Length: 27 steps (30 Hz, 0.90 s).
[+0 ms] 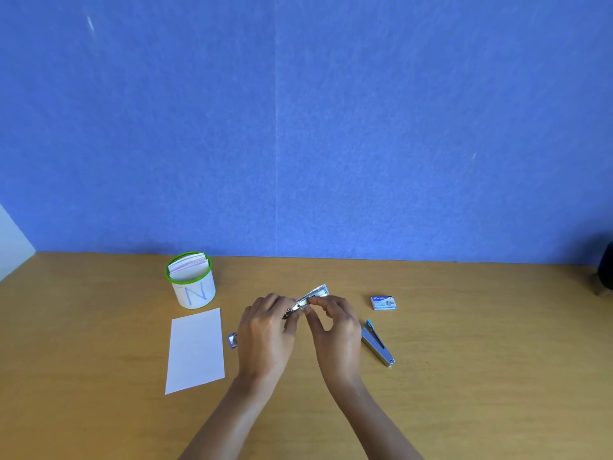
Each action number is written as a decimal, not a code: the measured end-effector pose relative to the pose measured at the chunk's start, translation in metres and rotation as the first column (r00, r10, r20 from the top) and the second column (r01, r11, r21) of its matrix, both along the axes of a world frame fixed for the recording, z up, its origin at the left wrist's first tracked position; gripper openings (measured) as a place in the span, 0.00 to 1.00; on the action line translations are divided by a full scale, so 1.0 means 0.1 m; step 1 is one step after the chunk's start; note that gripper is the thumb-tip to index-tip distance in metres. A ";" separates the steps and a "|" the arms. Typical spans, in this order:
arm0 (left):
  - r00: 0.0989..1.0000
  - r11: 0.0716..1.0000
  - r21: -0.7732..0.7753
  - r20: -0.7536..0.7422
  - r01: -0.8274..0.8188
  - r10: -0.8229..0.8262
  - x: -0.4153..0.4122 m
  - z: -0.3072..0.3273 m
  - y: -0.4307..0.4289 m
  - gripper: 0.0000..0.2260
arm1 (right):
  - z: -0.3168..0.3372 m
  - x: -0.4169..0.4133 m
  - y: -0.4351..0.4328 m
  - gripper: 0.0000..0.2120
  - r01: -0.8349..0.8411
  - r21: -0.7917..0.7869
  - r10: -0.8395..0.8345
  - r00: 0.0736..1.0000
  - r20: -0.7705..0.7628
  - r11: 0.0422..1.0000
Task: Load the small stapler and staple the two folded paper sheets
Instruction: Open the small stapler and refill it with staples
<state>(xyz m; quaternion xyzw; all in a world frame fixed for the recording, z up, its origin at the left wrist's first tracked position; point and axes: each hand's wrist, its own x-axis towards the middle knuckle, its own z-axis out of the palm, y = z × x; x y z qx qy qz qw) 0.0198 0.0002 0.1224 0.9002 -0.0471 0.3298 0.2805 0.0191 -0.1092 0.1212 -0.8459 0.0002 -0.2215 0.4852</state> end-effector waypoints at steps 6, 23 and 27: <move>0.999 0.999 -0.042 0.039 0.008 -0.007 0.02 0.00 -0.01 0.09 | -0.02 -0.01 -0.01 0.10 0.008 -0.174 0.014 0.992 0.128 0.985; 0.987 0.988 -0.142 -0.144 0.054 -0.075 0.02 -0.03 -0.05 0.08 | 0.02 0.20 -0.17 0.18 0.056 0.852 0.307 0.919 -0.248 0.520; 0.793 0.927 -0.376 -0.563 0.004 -0.232 0.07 0.00 0.02 0.09 | -0.07 0.20 -0.18 0.15 0.050 0.793 0.215 0.950 -0.225 0.607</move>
